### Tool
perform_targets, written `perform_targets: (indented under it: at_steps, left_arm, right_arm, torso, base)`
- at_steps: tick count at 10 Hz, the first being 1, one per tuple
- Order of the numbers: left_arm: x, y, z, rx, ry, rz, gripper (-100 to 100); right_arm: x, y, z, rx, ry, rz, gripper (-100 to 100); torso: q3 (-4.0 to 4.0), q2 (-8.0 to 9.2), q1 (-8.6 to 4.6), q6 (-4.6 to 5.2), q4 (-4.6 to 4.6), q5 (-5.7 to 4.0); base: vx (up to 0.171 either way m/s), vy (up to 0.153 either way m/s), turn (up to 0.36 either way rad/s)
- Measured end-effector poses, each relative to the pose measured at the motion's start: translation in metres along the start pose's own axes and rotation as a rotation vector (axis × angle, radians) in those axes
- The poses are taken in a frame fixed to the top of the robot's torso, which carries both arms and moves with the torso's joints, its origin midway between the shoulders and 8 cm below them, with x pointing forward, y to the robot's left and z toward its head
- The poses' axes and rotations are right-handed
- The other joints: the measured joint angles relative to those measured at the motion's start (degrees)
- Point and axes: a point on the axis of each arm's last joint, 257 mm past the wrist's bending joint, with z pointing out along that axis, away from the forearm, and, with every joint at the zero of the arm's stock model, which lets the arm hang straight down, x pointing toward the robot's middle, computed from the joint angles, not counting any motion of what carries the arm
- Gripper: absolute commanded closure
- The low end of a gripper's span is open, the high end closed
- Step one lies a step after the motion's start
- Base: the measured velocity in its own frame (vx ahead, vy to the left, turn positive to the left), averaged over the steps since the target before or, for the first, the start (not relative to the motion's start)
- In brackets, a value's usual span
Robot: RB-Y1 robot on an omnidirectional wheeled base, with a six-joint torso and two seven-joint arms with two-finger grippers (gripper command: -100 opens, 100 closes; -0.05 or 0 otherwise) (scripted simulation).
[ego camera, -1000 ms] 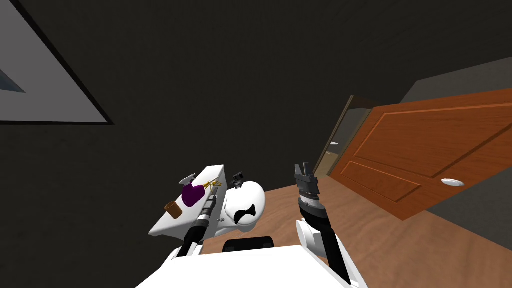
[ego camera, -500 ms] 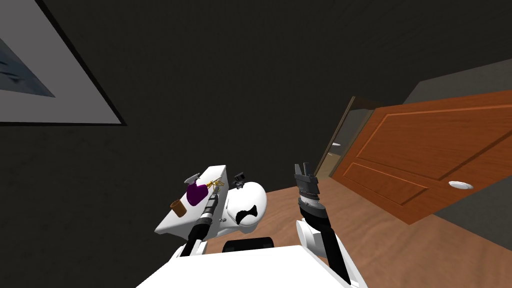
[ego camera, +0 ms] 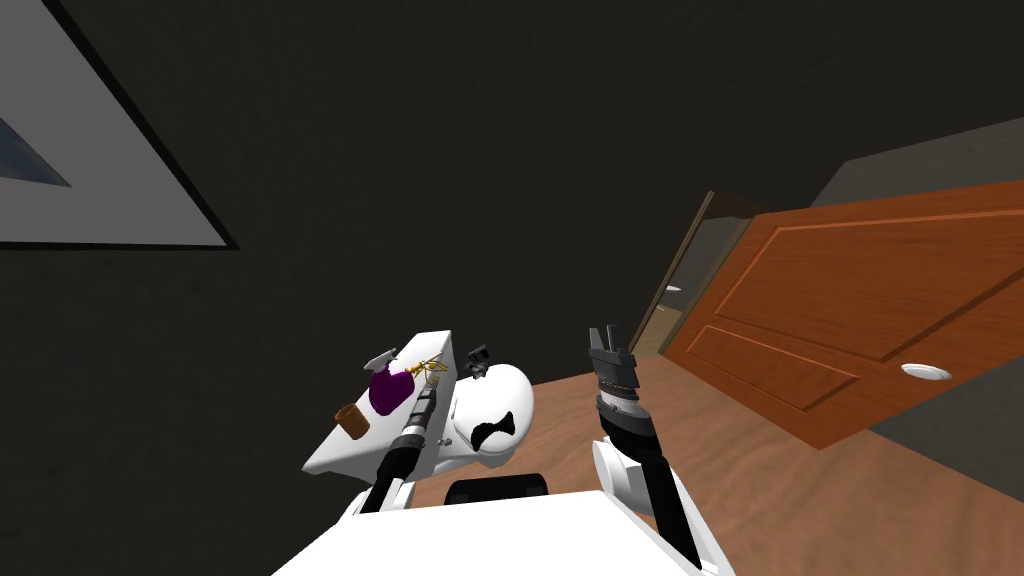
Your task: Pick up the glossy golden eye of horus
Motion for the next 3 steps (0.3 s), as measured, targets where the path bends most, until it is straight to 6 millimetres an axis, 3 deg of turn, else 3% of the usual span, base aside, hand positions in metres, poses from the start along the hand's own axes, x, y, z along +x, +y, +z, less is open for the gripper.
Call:
perform_targets:
  at_steps: [1, 2, 3]
  left_arm:
    - [0.0, 0.0, 0.0, 0.0, 0.0, 0.0, 0]
    - [0.0001, 0.0001, 0.0, 0.0, 0.0, 0.0, 100]
    - [0.0, 0.0, 0.0, 0.0, 0.0, 0.0, 0]
  right_arm:
    - [0.0, 0.0, 0.0, 0.0, 0.0, 0.0, 0]
    - [0.0, 0.0, 0.0, 0.0, 0.0, 0.0, 0]
    - [0.0, 0.0, 0.0, 0.0, 0.0, 0.0, 0]
  torso:
    - [0.0, 0.0, 0.0, 0.0, 0.0, -0.01]
    - [0.0, 0.0, -0.01, 0.0, 0.0, -0.01]
    - [0.0, 0.0, -0.01, 0.0, 0.0, -0.01]
  base:
    - [0.0, 0.0, 0.0]
    - [0.0, 0.0, 0.0]
    - [0.0, 0.0, 0.0]
